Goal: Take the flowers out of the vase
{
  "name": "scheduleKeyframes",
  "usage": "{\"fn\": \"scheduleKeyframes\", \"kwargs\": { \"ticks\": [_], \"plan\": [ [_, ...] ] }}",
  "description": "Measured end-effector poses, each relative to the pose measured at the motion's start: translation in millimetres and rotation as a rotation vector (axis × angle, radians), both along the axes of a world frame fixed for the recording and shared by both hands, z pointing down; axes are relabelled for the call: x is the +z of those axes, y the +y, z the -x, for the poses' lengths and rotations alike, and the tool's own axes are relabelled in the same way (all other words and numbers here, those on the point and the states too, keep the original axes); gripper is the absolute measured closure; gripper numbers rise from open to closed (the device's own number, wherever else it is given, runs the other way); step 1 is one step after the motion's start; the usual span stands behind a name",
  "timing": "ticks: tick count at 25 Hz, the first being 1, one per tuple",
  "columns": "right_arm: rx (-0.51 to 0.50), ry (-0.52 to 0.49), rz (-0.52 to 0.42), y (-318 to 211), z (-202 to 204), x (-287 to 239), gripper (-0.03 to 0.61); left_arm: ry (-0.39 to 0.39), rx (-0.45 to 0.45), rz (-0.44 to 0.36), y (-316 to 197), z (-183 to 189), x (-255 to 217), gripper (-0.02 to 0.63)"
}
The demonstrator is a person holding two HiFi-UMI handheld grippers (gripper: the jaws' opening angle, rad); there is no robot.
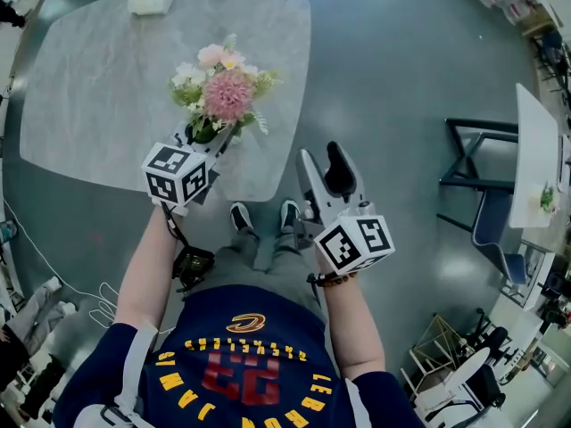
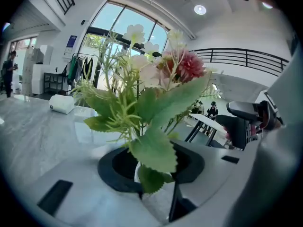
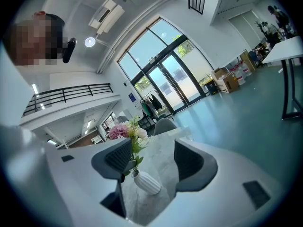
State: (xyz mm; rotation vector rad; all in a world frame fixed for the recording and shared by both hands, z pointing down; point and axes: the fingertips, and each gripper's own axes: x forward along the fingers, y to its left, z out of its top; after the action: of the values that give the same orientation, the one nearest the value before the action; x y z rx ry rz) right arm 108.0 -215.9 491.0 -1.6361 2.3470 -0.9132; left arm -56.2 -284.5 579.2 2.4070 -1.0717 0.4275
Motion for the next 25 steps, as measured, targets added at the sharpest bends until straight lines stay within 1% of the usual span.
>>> {"fn": "scheduleKeyframes", "kwargs": {
  "ticks": [7, 11, 19, 25],
  "plan": [
    [0.007, -0.008, -0.002, 1.2, 1.4, -4.0, 0.318, -0.028, -0.020, -0.023, 0.0, 7.7, -1.1, 0.532],
    [0.004, -0.016, -0.003, 1.2, 2.0, -6.2, 0.318, -0.006, -0.056, -0.029, -2.2, 12.8, -5.6, 0.561],
    [0.017, -0.027, -0.001, 2.7, -2.4, -10.6, 0.318, 0.010, -0.086, -0.096, -5.7, 13.3, -22.1, 0.571],
    [0.021, -0.031, -0.006, 11.6, -3.4, -10.9, 0.318, 0.010, -0.112, -0.120, -1.1, 19.2, -27.7, 0.571]
  ]
}}
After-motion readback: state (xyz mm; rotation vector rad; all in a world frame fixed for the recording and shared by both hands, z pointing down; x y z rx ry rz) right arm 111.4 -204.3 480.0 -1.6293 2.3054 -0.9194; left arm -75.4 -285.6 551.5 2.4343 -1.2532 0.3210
